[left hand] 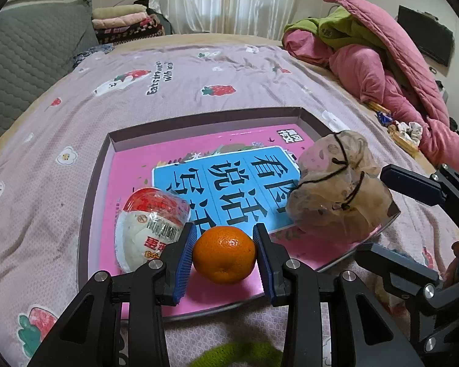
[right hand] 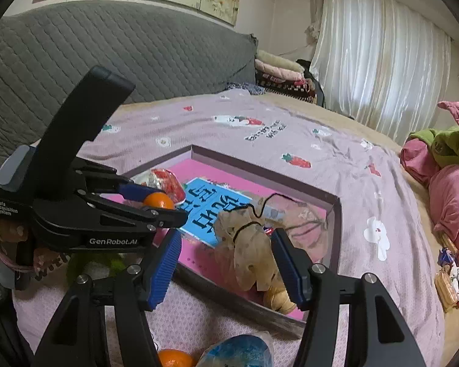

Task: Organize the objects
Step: 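Open the right tool on the bath puff while the left tool releases the orange beside the white egg, then withdraw both open tools from the tray toward the green ring and Kinder egg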

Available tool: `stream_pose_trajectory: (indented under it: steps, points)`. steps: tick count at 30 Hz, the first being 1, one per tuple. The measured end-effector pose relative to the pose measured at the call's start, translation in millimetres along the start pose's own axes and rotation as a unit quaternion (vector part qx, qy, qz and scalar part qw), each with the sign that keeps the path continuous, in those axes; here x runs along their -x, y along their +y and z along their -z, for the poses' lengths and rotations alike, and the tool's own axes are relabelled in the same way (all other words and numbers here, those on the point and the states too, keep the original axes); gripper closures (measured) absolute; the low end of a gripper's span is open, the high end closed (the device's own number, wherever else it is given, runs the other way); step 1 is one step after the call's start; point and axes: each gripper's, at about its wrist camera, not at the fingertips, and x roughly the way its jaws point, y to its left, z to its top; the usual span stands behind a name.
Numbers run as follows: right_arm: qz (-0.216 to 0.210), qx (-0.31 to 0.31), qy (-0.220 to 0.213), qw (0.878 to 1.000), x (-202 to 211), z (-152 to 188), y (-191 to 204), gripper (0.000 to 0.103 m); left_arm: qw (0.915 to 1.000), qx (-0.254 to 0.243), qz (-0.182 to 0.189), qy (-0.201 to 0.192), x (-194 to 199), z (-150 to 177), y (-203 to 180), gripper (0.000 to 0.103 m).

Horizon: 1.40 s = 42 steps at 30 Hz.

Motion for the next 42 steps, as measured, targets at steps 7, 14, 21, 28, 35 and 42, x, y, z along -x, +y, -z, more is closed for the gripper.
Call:
stream_pose_trajectory:
  steps: [7, 14, 21, 28, 35, 42]
  points:
    - [0.002, -0.002, -0.017, 1.0, 5.8, -2.2, -1.7, 0.039, 0.9999, 0.003, 0.001, -0.011, 6.2, -1.9, 0.4, 0.062]
    - [0.008, -0.011, -0.029, 0.999, 11.7, -3.2, -7.1, 0.039, 0.9997, 0.008, 0.006, -0.023, 13.8, -4.3, 2.9, 0.057]
    - [0.01, -0.013, -0.034, 0.999, 15.3, -4.0, -9.2, 0.038, 0.9995, 0.008, -0.006, -0.03, 16.8, -5.4, 3.4, 0.054]
    - [0.015, -0.028, -0.046, 0.998, 20.2, -5.5, -14.4, 0.038, 0.9987, 0.0, -0.025, -0.045, 28.4, -6.0, 0.3, 0.05]
    - [0.013, -0.055, -0.059, 0.997, 27.6, -7.9, -24.9, 0.033, 0.9978, -0.005, -0.032, -0.057, 41.2, -3.3, -3.5, 0.044]
    - [0.015, -0.061, -0.071, 0.995, 36.6, -9.5, -27.5, 0.033, 0.9958, -0.004, -0.045, -0.079, 60.3, -0.5, -6.5, 0.039]
